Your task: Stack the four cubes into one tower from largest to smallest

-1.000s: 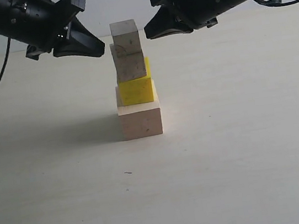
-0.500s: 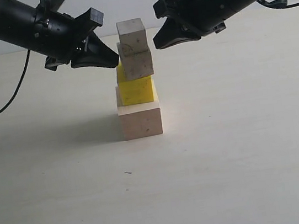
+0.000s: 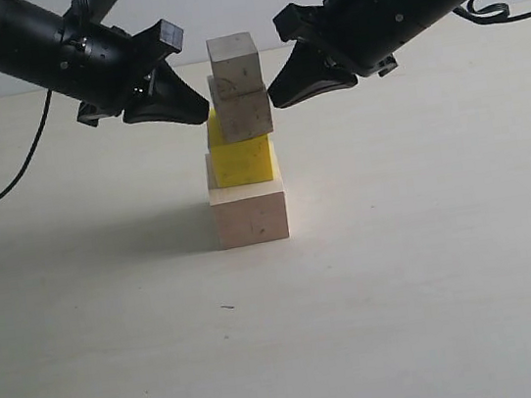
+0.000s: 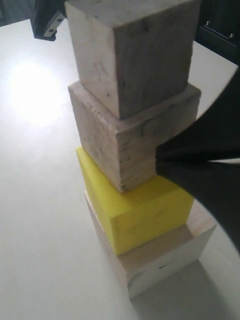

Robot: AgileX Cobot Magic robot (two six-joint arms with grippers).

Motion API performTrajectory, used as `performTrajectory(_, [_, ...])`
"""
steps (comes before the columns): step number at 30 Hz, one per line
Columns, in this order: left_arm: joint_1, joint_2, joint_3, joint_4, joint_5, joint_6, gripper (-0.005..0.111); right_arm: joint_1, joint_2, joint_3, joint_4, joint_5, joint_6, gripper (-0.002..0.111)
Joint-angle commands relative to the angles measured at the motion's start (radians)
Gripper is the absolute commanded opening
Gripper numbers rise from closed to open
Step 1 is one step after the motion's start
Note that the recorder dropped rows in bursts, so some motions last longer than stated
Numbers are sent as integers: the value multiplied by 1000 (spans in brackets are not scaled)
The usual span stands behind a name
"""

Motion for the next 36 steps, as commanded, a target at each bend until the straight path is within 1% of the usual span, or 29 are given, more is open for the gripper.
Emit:
performTrajectory(1, [2,-3,-4,-5,-6,4,0,2,-2,-6,-3,14,-2,0])
performTrajectory(22, [2,-31,-4,-7,0,19,0,2,-2,-6,20,57,-20,0])
performTrajectory(28, [2,-31,-4,-9,4,19,0,2,-2,-6,-28,-23,19,0])
performTrajectory(32, [2,-31,-4,-11,4,19,0,2,-1,-6,-26,-70,22,0])
performTrajectory(36, [2,-31,-4,-11,2,19,0,2,10,-6,7,-75,22,0])
